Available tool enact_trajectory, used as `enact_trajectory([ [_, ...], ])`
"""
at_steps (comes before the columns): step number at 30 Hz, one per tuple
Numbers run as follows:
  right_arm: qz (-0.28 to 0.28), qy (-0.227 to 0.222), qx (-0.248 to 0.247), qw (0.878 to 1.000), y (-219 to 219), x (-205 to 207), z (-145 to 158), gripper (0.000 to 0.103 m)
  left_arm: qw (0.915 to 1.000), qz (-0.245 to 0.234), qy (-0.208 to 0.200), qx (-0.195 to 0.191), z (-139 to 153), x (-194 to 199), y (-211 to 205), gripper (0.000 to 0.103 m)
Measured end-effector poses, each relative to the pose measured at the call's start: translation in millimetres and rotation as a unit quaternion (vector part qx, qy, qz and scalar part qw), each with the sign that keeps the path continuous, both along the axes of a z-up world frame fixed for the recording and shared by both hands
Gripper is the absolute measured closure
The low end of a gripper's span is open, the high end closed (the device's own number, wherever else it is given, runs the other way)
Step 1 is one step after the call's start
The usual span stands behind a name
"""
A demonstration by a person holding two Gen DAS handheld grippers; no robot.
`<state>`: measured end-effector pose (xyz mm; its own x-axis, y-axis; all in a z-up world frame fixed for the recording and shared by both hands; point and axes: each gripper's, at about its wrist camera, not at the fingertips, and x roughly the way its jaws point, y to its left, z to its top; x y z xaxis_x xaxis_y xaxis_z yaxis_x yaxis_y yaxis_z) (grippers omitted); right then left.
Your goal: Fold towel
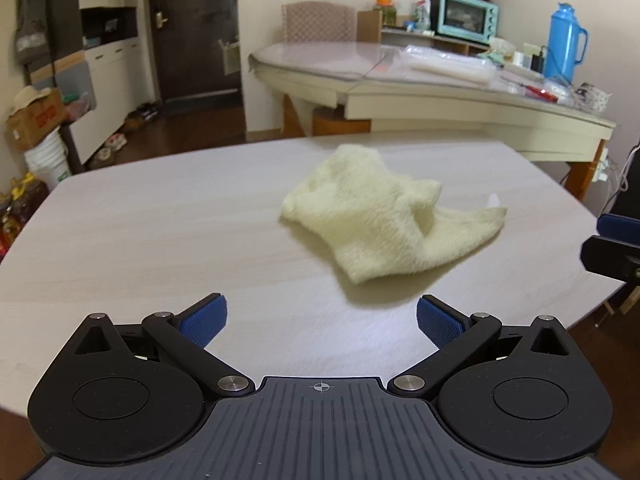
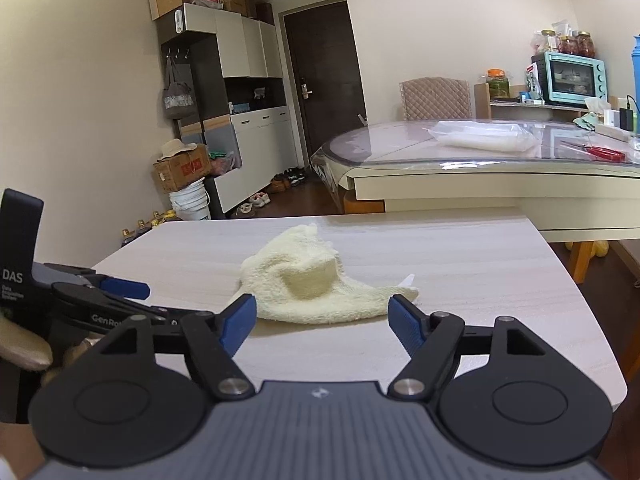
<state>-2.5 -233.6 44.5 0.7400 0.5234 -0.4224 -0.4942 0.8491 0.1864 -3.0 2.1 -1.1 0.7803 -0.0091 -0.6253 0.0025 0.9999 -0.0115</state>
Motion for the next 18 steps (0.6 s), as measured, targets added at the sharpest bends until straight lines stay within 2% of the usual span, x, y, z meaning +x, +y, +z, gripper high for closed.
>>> enact_trajectory([
  [7, -0.007, 0.0, -0.007, 1.0, 1.8, 5.0, 1.7, 0.025, 0.9992, -0.005, -0.031, -0.025, -12.2, -32.9, 22.9, 0.0],
  [10, -0.01, 0.003, -0.009, 1.0, 9.7, -2.6, 6.0, 0.025, 1.0, 0.003, 0.002, -0.004, -8.1, -22.3, 13.9, 0.0],
  [12, 0.011, -0.02, -0.006, 1.0, 15.2, -5.8, 5.8, 0.025, 0.9999, 0.004, 0.015, 0.006, -1.4, -14.8, 6.1, 0.0],
  [13, 0.011, -0.017, -0.006, 1.0, 15.1, -5.3, 5.5, 0.025, 0.9997, 0.005, 0.022, 0.011, 2.1, -10.5, 1.6, 0.0],
  [18, 0.01, -0.009, -0.006, 1.0, 12.5, -6.7, 5.5, 0.025, 0.9997, 0.003, 0.02, 0.012, 4.4, -11.5, -1.9, 0.0],
])
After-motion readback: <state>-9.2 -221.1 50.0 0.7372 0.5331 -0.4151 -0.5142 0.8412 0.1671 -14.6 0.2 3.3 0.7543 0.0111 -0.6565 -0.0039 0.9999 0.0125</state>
